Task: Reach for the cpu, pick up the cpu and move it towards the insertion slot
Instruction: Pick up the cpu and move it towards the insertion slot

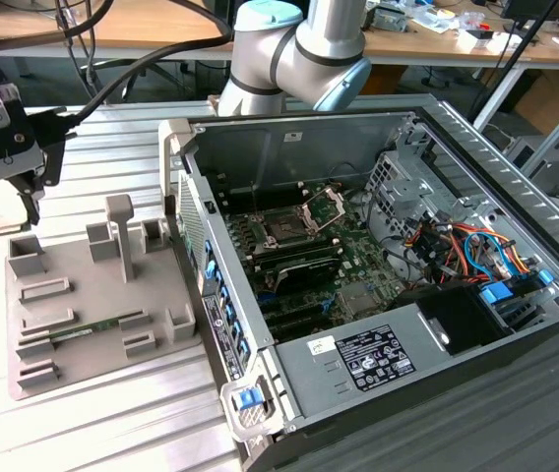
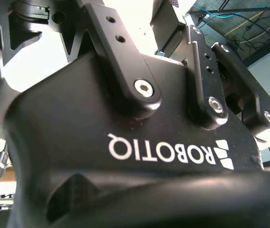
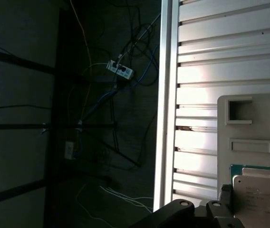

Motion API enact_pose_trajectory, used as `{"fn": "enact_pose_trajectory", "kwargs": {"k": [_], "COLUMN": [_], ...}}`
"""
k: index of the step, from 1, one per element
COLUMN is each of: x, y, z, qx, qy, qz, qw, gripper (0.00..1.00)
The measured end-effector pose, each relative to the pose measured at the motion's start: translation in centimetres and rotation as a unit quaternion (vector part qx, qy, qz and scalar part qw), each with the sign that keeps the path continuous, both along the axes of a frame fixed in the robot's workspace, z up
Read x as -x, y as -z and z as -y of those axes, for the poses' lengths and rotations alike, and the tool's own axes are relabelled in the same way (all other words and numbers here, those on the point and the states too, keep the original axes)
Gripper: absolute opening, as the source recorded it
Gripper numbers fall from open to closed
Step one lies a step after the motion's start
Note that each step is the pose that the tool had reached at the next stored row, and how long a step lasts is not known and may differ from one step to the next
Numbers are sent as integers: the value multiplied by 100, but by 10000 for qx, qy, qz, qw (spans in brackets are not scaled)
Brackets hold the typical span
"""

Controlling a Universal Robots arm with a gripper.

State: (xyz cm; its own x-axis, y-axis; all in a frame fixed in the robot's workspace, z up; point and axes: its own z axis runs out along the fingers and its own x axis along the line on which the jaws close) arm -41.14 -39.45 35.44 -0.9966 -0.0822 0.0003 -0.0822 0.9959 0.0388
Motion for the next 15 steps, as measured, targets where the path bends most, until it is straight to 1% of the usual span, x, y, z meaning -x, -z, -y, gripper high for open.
{"fn": "enact_pose_trajectory", "kwargs": {"k": [9, 11, 15], "x": [0, 0, 0], "y": [-24, -53, -67], "z": [0, 0, 0], "qx": [0, 0, 0], "qy": [0, 0, 0], "qz": [0, 0, -1], "qw": [10000, 10000, 10000], "gripper": [55, 55, 55]}}
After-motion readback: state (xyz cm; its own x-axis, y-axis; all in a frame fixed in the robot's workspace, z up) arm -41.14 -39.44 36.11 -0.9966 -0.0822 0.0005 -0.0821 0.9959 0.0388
